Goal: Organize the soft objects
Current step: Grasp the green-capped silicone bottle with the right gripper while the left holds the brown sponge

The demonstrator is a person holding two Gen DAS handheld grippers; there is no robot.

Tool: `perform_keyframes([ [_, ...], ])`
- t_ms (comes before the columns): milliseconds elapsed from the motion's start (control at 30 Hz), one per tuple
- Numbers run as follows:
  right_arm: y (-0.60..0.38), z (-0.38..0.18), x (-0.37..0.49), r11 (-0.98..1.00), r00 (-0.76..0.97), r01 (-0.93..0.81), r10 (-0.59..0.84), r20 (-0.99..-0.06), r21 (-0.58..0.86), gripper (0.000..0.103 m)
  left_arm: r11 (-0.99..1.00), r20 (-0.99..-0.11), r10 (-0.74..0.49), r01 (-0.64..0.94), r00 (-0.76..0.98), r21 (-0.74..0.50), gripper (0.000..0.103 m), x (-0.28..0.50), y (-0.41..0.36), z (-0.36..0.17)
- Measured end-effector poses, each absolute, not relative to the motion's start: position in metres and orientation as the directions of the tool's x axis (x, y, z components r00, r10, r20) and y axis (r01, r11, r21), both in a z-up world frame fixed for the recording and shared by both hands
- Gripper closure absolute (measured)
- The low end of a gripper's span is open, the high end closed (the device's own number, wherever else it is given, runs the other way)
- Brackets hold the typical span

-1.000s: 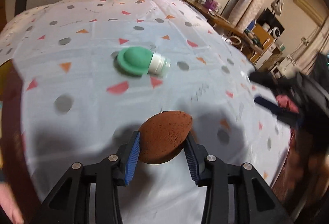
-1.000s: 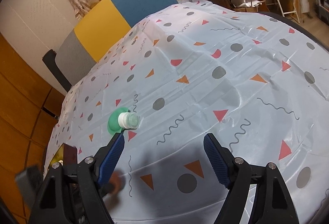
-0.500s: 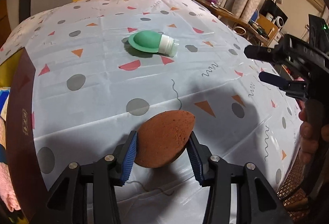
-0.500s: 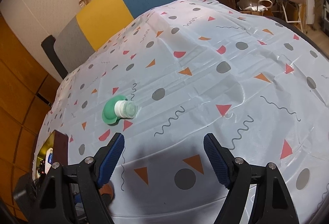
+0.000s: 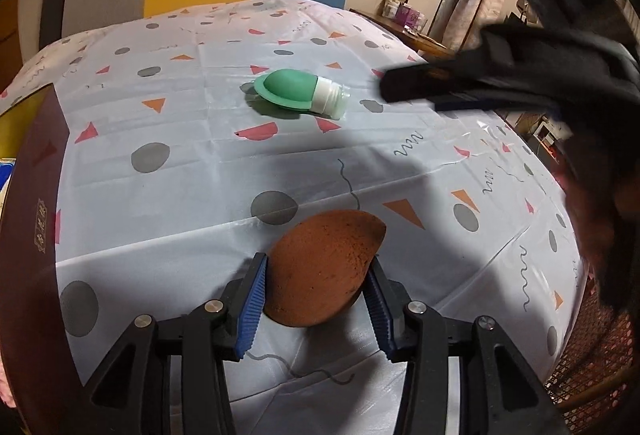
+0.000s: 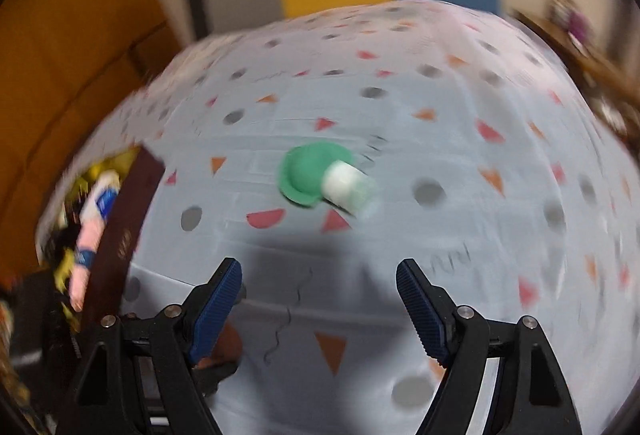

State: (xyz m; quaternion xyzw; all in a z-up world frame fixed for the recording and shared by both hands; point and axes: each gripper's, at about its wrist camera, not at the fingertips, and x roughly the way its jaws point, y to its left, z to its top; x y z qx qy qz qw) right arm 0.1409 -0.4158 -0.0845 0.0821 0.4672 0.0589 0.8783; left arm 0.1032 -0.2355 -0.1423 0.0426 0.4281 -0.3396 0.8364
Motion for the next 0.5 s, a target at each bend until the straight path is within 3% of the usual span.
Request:
perform_keyframes([
  [233, -0.392, -0.1, 0.218, 0.98, 0.442, -0.193, 0.124, -0.888, 0.04, 0.007, 0.763, -0.73, -0.556, 0.593, 0.398, -0.257, 0.056, 0.105, -0.232, -0.144],
  [500, -0.389, -0.122, 0.274, 0.973, 0.348, -0.23, 0.088, -0.933, 0.005, 0.006, 0.756, -0.718, -0.577, 0.586, 0.389, -0.291, 0.055, 0.106, -0.229, -0.146],
])
